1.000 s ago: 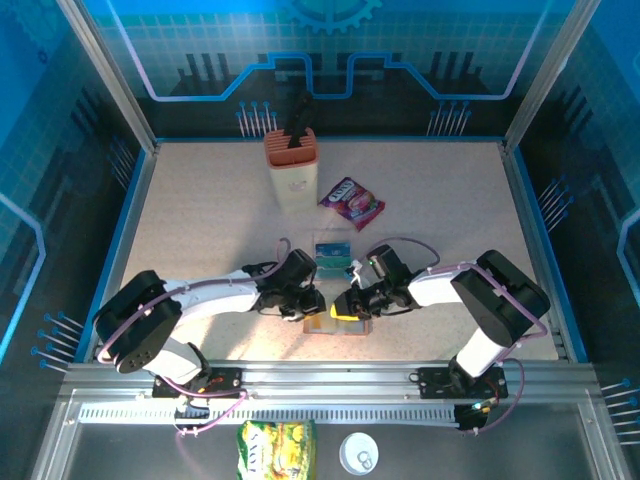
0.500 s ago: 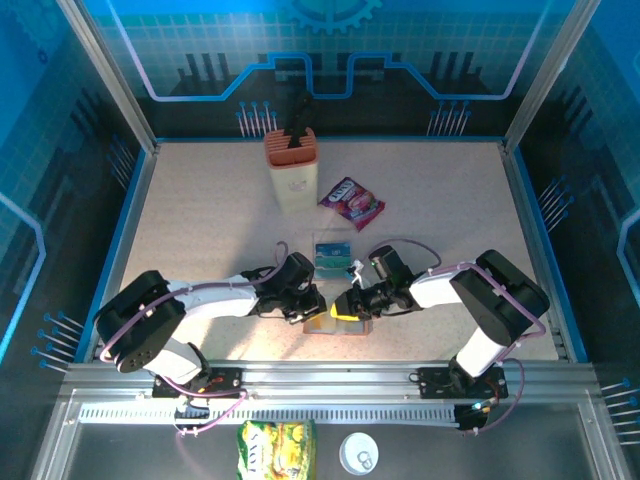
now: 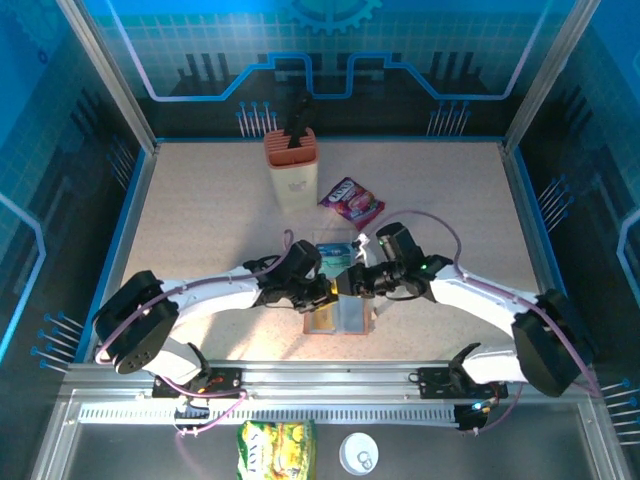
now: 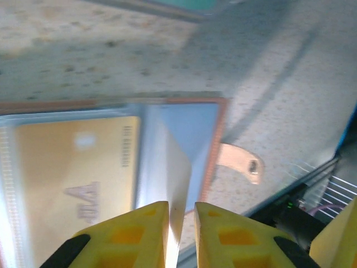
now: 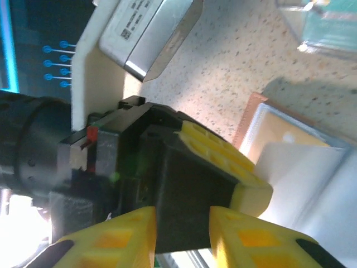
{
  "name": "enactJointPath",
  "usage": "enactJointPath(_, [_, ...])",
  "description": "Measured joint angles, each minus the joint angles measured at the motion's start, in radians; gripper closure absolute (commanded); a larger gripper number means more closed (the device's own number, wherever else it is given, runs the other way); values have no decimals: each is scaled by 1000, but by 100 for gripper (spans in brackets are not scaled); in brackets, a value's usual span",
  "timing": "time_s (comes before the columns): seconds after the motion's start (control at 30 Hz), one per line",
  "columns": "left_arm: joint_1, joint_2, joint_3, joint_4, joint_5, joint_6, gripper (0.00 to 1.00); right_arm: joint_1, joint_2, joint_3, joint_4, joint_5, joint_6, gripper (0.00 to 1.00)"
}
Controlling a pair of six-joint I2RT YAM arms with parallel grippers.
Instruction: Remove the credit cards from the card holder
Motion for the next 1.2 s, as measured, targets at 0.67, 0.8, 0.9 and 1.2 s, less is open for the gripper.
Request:
enactJointPath(0.67, [-92,288,299,-68,35,106,55,-130,-247,37,-442,222,-108,64])
enactJointPath(0.8, [-56,211,262,-90,23,121,57,-128,-208,35,-438,218,-108,65])
enactJointPath(0.9, [-8,104,182,-100,6,130,61,-108,-154,39,-433,214,-108,65])
enactJointPath(1.2, [86,-89,-71,-109,-12,127,70,48,70,117,-359,209,-100,67])
